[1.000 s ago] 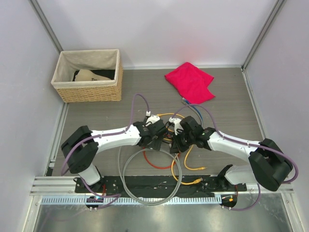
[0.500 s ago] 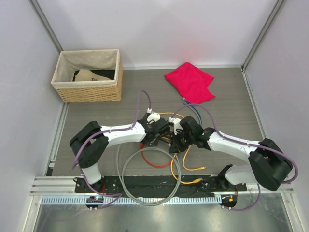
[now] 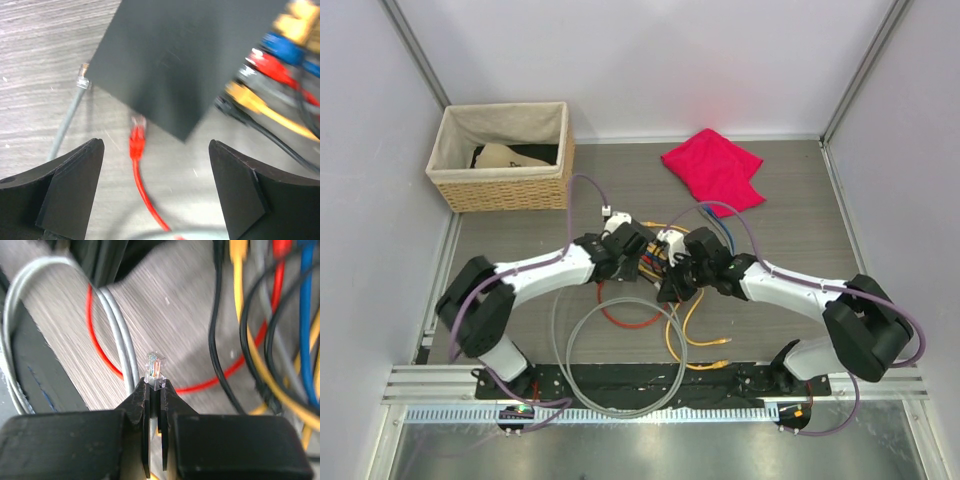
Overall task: Insert the plug into the switch port
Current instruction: Insert the connector into the switch port.
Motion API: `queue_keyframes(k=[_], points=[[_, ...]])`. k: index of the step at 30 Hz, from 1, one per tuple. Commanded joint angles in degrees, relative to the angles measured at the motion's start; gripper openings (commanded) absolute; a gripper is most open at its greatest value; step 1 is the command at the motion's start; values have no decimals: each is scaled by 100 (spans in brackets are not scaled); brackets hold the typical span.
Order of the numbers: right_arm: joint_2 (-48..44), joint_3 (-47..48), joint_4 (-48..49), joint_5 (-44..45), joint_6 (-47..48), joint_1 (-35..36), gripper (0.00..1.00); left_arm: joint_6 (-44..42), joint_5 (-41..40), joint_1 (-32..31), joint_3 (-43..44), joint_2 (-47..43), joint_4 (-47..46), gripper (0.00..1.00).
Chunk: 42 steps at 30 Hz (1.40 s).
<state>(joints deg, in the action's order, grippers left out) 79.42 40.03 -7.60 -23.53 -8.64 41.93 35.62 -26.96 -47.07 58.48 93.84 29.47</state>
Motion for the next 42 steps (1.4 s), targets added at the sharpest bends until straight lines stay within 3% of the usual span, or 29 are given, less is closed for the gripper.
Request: queue_keyframes(k=[1, 7, 11, 18, 23, 29, 36, 38, 42], points=[[143, 409, 592, -537, 337, 26, 1, 287, 481, 22, -519, -1165, -451, 92], [460, 550, 1031, -864, 285, 34, 1, 849, 1095, 154, -1381, -2596, -1074, 90], [592, 532, 1365, -943, 144, 34, 1, 1498, 1474, 172, -1751, -3056, -1575, 86], [821, 497, 1770, -1145, 12, 52, 1, 2651, 2072, 180, -1840, -2556, -2349, 70], [891, 471, 1911, -1136, 38, 87, 1, 2907, 2379, 180, -1682, -2134, -2779, 62], [900, 409, 2051, -1058, -6, 96, 1, 3091, 2503, 172, -1664, -1922, -2640, 43], [874, 374, 2078, -750, 56, 183, 1, 3434, 2661, 163, -1805, -1984, -2587, 5], [830, 348, 2096, -575, 152, 254, 8, 3522, 2661, 163, -1779, -1966, -2535, 0], [523, 76, 2306, 450, 389, 604, 28, 3733, 2573, 163, -1735, -2054, -2271, 0]])
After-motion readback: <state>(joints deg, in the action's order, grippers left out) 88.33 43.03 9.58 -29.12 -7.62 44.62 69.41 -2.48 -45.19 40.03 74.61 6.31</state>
